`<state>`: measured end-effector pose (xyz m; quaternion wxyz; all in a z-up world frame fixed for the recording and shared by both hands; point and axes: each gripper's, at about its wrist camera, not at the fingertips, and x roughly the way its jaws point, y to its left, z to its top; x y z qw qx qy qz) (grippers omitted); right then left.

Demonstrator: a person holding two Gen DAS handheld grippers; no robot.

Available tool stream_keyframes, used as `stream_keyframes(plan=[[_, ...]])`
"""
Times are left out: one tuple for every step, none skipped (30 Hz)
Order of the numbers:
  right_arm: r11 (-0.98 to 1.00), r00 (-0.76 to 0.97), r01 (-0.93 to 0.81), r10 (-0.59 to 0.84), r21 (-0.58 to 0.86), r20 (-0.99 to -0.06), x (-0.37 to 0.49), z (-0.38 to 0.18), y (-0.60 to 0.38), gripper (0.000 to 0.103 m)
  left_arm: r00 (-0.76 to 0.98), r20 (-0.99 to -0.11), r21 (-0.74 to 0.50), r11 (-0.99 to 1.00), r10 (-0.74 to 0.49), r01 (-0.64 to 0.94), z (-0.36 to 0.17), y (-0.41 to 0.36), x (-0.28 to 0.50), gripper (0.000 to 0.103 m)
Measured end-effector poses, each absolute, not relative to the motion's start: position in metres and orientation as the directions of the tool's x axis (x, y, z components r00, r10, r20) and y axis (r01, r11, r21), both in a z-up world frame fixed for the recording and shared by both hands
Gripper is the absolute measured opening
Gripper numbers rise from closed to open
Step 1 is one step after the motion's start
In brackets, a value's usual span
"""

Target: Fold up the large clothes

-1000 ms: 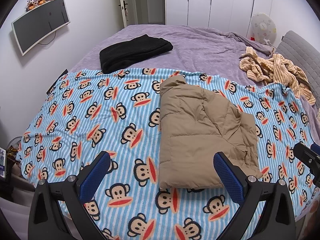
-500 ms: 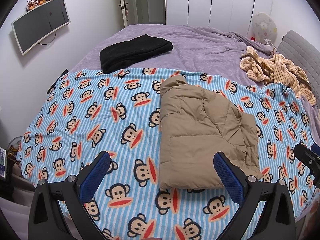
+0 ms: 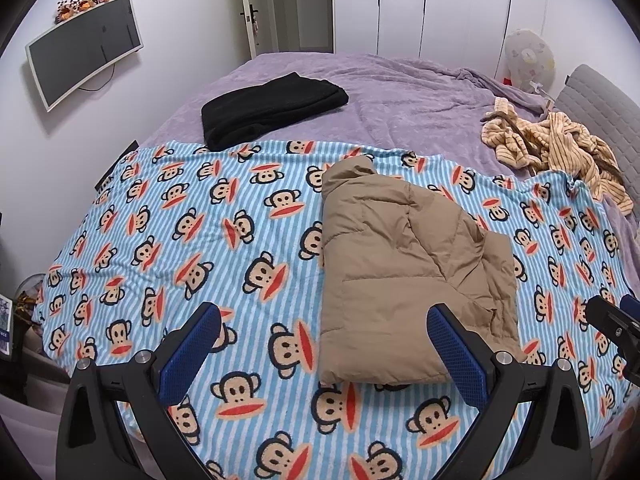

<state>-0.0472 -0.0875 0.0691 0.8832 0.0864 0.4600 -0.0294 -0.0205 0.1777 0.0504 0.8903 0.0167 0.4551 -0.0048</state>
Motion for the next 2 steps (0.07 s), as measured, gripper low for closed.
stream_keyframes(plan=[[0.983, 0.574, 0.132, 0.028, 0.126, -0.818, -0.0486, 0.0688, -0.0865, 0.103, 0.586, -0.81, 0.025, 0.999, 0.005, 0.027, 0.0505, 0.1773, -0.0207, 0.103], [0.983, 0.574, 0.133, 0.027, 0.125, -0.818, -0.0476, 0.0685, -0.0868, 0.103, 0.585, -0.811, 0.025, 0.999, 0.004, 0.028, 0.0508, 0.1754, -0.0215, 0.103]])
